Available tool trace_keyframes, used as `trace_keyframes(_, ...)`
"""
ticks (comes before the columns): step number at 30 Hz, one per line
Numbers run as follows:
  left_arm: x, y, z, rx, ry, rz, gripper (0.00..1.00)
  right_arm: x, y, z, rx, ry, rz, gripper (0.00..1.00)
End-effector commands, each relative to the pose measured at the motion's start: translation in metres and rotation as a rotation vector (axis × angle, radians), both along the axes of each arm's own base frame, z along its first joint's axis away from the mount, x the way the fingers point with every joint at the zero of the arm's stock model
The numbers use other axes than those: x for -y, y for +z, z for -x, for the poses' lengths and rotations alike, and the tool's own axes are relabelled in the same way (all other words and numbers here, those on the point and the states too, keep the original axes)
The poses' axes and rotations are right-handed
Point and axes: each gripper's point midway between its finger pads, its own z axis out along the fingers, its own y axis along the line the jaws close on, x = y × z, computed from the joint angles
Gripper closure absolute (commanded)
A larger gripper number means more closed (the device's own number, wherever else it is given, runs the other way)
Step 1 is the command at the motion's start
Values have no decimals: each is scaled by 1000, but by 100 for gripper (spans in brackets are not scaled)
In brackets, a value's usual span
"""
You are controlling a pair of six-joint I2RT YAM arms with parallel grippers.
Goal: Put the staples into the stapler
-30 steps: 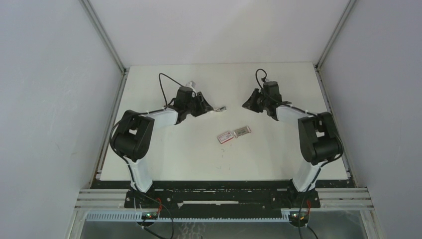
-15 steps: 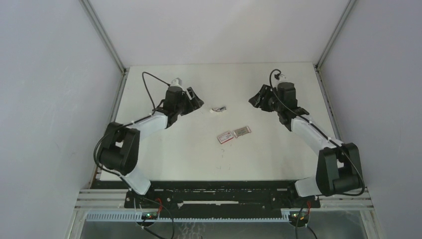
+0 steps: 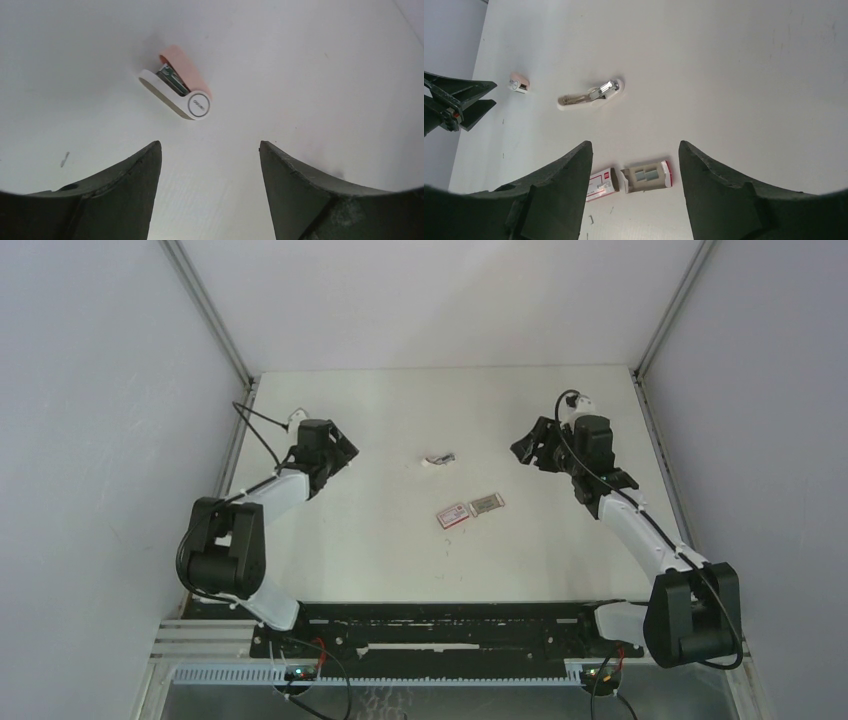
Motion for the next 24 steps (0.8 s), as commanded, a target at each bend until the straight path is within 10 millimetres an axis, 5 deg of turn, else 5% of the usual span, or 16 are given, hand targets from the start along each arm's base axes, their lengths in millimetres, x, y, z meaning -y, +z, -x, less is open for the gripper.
trace_keyframes(1, -18, -5, -3, -10, 93, -7, 25, 0, 13, 3, 53, 25, 11, 36)
trace_keyframes(10, -19, -29, -19, -105, 68, -10, 23, 4, 12, 5, 48, 18, 9, 35)
trace_keyframes(24, -21, -38, -57, -196, -19, -42, 23, 8, 12, 5, 43, 8, 2, 38)
